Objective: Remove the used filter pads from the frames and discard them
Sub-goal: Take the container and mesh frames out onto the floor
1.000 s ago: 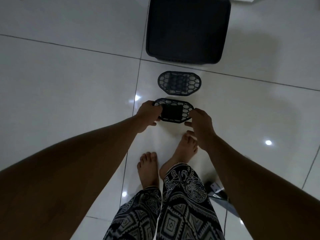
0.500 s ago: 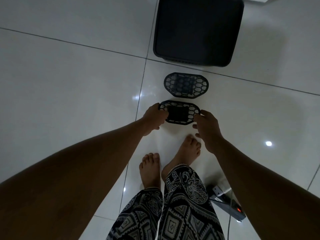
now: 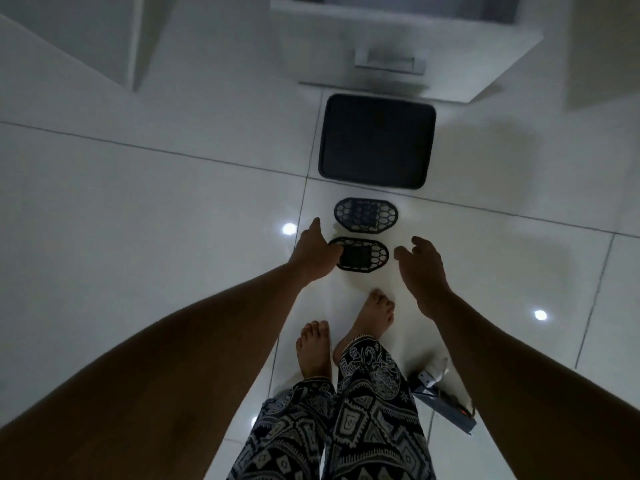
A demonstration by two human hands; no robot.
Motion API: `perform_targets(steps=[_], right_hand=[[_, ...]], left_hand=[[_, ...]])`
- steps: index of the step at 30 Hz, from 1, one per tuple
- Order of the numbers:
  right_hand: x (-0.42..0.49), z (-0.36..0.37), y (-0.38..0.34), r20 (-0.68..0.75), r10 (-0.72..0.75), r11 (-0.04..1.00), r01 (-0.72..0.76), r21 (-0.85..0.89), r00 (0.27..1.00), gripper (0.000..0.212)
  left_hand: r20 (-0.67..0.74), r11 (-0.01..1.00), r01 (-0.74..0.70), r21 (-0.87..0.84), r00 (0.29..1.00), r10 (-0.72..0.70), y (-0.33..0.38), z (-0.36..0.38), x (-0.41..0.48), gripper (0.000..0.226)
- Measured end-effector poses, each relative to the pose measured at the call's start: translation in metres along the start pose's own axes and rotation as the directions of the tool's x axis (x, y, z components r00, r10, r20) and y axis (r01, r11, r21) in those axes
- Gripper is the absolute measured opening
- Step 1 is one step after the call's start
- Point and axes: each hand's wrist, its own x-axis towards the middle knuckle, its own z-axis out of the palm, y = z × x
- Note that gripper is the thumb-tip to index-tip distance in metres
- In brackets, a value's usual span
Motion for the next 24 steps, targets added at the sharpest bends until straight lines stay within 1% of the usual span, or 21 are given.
perform_targets(steps=[2, 4, 7, 10, 12, 14, 16, 17, 19, 22, 23, 24], right_hand=[[-0.033, -0.018, -0.027, -0.006, -0.031, 0.999, 0.031, 0.010, 1.000, 0.060], [-0.086, -0.048, -0.066, -0.021, -0.064, 0.997, 0.065, 0.032, 0.998, 0.060], [-0.156, -0.086, -0.115, -0.060, -0.103, 0.989, 0.109, 0.101, 0.993, 0.059], [-0.233, -0.131, -0.159, -0.107, -0.167, 0.976, 0.180, 0.123, 0.980, 0.058], [-0.280, -0.157, -0.187, -0.125, -0.248, 0.959, 0.262, 0.111, 0.961, 0.056], [-0.329, -0.181, -0.212, -0.159, -0.316, 0.941, 0.330, 0.076, 0.935, 0.054], [-0.376, -0.207, -0.232, -0.194, -0.396, 0.907, 0.415, 0.066, 0.897, 0.055], [-0.398, -0.221, -0.241, -0.209, -0.438, 0.886, 0.459, 0.067, 0.875, 0.056], [-0.422, -0.241, -0.254, -0.233, -0.474, 0.864, 0.499, 0.061, 0.849, 0.057], [-0.458, -0.270, -0.268, -0.276, -0.527, 0.825, 0.562, 0.060, 0.803, 0.052], [-0.471, -0.281, -0.271, -0.304, -0.543, 0.807, 0.586, 0.068, 0.783, 0.049], [-0.480, -0.292, -0.273, -0.323, -0.550, 0.793, 0.603, 0.085, 0.770, 0.050]], left_hand=[[0.013, 0.999, -0.048, 0.004, 0.999, 0.048, 0.013, -0.016, -0.023, 0.077], [0.012, 0.993, -0.118, 0.020, 0.993, 0.118, 0.044, -0.047, -0.070, 0.078], [-0.031, 0.975, -0.201, 0.095, 0.978, 0.205, 0.085, -0.089, -0.135, 0.078], [-0.034, 0.938, -0.337, 0.080, 0.940, 0.340, 0.132, -0.127, -0.217, 0.067], [-0.084, 0.914, -0.399, 0.078, 0.911, 0.404, 0.156, -0.147, -0.265, 0.063], [-0.111, 0.899, -0.430, 0.079, 0.893, 0.437, 0.169, -0.162, -0.303, 0.069], [-0.122, 0.868, -0.486, 0.096, 0.860, 0.495, 0.183, -0.176, -0.342, 0.076], [-0.129, 0.841, -0.528, 0.115, 0.832, 0.540, 0.192, -0.182, -0.359, 0.078], [-0.123, 0.818, -0.558, 0.144, 0.810, 0.574, 0.207, -0.192, -0.376, 0.083], [-0.156, 0.762, -0.635, 0.131, 0.746, 0.648, 0.237, -0.205, -0.407, 0.093], [-0.163, 0.734, -0.666, 0.132, 0.716, 0.679, 0.250, -0.208, -0.421, 0.092], [-0.170, 0.713, -0.688, 0.137, 0.693, 0.701, 0.263, -0.209, -0.438, 0.086]])
